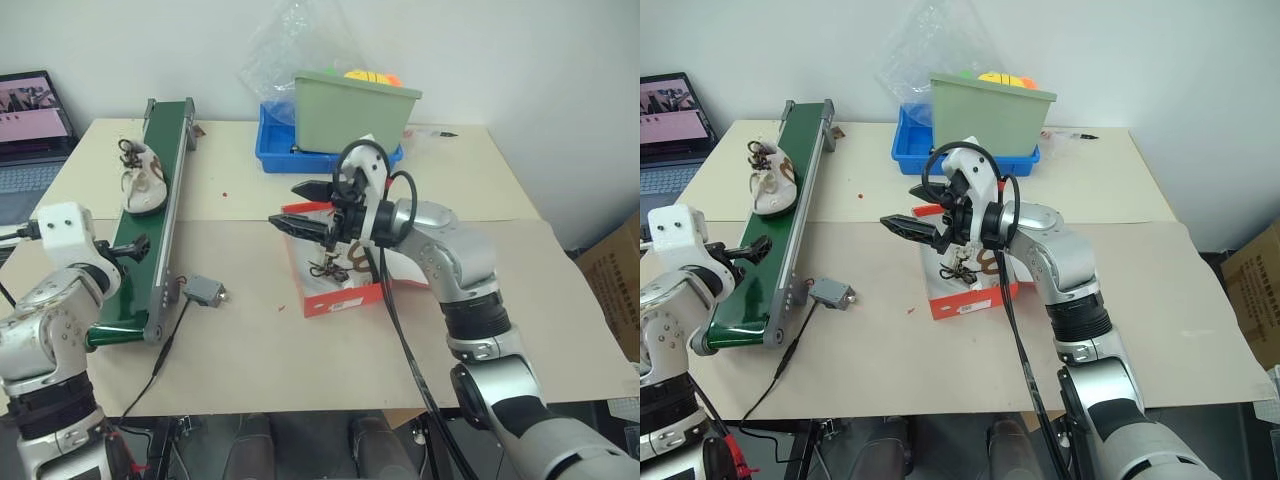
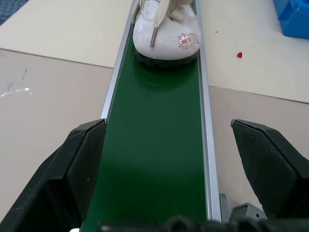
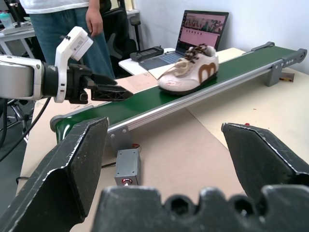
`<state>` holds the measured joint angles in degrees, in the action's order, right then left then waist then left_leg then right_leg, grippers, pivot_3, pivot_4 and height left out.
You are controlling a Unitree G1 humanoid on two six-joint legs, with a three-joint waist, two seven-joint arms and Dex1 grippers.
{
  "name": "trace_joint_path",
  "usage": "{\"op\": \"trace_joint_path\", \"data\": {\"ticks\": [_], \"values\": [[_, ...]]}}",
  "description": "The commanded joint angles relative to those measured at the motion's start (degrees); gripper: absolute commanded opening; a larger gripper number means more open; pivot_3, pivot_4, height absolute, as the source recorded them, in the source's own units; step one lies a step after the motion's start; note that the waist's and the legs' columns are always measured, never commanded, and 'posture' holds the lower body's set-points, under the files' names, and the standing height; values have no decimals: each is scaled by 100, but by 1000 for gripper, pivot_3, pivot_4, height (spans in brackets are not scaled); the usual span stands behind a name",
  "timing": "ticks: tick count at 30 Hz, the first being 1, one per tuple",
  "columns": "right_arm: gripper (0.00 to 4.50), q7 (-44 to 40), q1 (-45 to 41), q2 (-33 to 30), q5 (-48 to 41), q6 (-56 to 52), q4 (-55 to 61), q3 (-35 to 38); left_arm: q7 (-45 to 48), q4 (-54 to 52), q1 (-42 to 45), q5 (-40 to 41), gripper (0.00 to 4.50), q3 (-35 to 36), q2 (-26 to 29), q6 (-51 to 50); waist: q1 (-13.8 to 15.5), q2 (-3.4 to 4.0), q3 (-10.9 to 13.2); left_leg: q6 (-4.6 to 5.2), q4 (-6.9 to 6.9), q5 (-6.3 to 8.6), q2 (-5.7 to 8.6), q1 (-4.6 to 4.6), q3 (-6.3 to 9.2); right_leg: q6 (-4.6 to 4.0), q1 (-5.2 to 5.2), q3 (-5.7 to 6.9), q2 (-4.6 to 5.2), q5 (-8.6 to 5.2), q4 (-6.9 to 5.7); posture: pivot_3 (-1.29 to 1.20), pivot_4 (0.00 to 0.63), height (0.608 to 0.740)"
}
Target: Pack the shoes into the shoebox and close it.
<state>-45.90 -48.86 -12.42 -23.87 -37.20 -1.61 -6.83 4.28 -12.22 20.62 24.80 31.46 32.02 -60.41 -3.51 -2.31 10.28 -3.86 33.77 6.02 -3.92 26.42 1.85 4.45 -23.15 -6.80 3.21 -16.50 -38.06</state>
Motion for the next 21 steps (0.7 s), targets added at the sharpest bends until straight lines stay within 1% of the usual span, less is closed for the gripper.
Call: {"op": "trace_joint_path", "data": {"ticks": [1,13,17,19,20,21], "values": [[4485,74,-33,-1,-121,-24,295,98,-60,-125,258,16,4436,130,119,-88,2,0,0,0,0,0,0,0,0,0,0,1,0,0,0,0,150,740],[4485,200,-14,-45,-100,-81,333,96,-134,141,440,-107,4436,191,124,76,6,0,0,0,-1,0,0,0,0,0,0,1,0,0,0,0,150,740],[4485,228,-27,-64,-99,-85,332,87,-220,264,456,10,4436,317,-105,-137,7,0,0,0,0,0,0,0,0,0,0,1,1,0,0,0,150,740],[4500,239,-36,-73,-102,-93,335,89,-318,326,515,170,3900,553,-343,-275,8,0,0,0,0,0,0,0,0,0,0,1,0,0,-1,0,150,740],[4500,244,-39,-81,-98,-96,339,88,-337,323,521,201,3730,605,-399,-293,8,-1,0,0,1,0,1,0,0,0,1,1,1,0,0,0,150,740],[4500,249,-43,-87,-90,-97,339,84,-336,309,522,197,3314,615,-412,-299,8,-1,-1,0,1,0,1,0,0,0,2,1,1,0,0,0,150,740]]}}
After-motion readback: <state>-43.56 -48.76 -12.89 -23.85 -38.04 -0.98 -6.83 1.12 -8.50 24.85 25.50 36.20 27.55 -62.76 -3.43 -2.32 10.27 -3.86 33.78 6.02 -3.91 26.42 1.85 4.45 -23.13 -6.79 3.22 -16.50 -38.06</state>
